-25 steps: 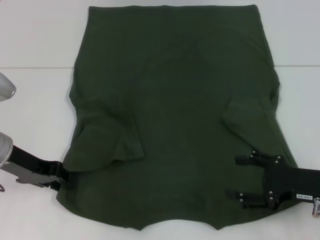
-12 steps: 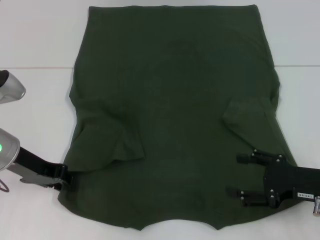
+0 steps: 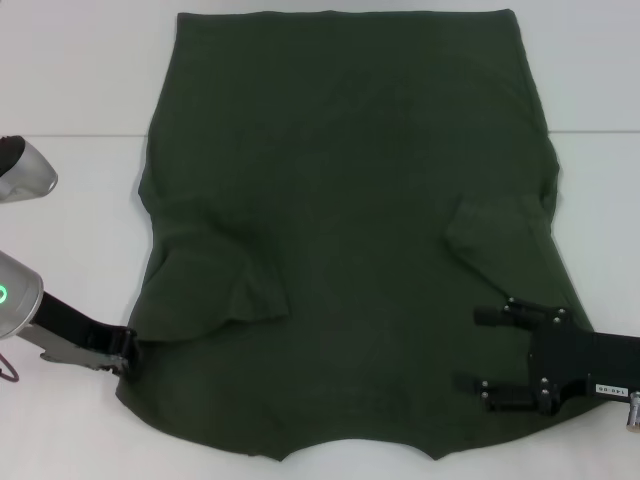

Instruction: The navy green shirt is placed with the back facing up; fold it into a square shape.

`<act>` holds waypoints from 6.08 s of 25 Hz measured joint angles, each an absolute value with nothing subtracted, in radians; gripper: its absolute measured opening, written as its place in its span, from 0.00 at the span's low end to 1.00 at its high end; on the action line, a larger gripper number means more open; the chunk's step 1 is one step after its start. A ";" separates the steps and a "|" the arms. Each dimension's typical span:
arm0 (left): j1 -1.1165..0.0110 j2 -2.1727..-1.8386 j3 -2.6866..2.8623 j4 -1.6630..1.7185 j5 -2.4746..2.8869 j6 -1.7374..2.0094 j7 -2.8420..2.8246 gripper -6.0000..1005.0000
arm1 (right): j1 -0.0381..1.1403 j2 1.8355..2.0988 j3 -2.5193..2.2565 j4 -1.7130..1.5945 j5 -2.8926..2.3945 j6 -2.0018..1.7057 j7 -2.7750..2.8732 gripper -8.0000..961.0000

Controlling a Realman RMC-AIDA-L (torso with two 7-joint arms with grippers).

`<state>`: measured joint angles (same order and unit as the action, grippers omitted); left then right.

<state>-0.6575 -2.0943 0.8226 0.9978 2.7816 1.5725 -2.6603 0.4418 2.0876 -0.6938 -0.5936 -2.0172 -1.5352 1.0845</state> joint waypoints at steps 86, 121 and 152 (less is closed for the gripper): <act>-0.652 -2.088 0.775 1.000 2.713 1.563 -2.569 0.04 | 0.714 1.968 -0.765 -0.811 -2.744 -1.618 2.413 0.98; -0.656 -2.088 0.765 0.999 2.713 1.555 -2.565 0.04 | 0.714 1.980 -0.776 -0.792 -2.747 -1.597 2.413 0.98; -0.660 -2.080 0.764 0.993 2.687 1.548 -2.545 0.04 | 0.780 2.043 -0.799 -0.810 -2.736 -1.587 2.408 0.95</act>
<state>-0.6596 -2.0802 0.7638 0.9925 2.6865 1.5485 -2.5454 0.7801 2.0432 -0.7991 -0.8102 -2.7359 -1.5866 2.4084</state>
